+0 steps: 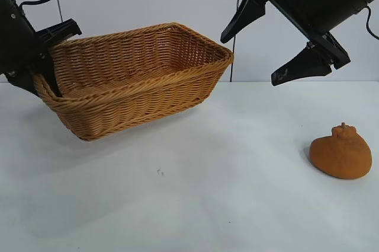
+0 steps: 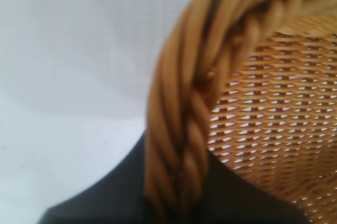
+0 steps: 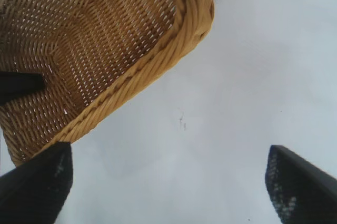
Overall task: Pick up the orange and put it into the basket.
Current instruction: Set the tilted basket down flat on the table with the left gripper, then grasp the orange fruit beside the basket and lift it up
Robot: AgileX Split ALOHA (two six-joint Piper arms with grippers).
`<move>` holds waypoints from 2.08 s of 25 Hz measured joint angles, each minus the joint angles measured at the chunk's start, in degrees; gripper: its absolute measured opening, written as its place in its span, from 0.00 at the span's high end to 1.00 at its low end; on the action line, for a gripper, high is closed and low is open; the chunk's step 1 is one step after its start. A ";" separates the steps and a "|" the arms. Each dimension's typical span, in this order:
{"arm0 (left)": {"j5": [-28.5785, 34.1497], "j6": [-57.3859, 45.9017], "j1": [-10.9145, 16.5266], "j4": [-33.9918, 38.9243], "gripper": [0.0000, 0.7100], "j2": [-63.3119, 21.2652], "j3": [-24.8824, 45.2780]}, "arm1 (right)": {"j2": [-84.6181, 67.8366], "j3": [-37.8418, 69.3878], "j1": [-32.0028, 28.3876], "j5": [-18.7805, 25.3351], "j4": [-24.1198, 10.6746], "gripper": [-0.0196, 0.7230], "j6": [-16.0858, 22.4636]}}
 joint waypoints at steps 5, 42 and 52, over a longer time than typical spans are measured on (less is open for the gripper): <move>2.89 6.14 -1.32 -0.20 0.88 3.47 -1.73 | 0.00 0.00 0.00 0.38 0.00 0.05 0.00; 12.42 9.97 -1.18 8.10 0.10 -6.54 -11.62 | 0.00 0.00 0.00 0.83 -0.05 0.05 0.06; 14.44 10.81 7.05 15.58 0.10 -9.03 -12.48 | 0.00 0.00 0.00 1.22 -0.05 0.05 0.06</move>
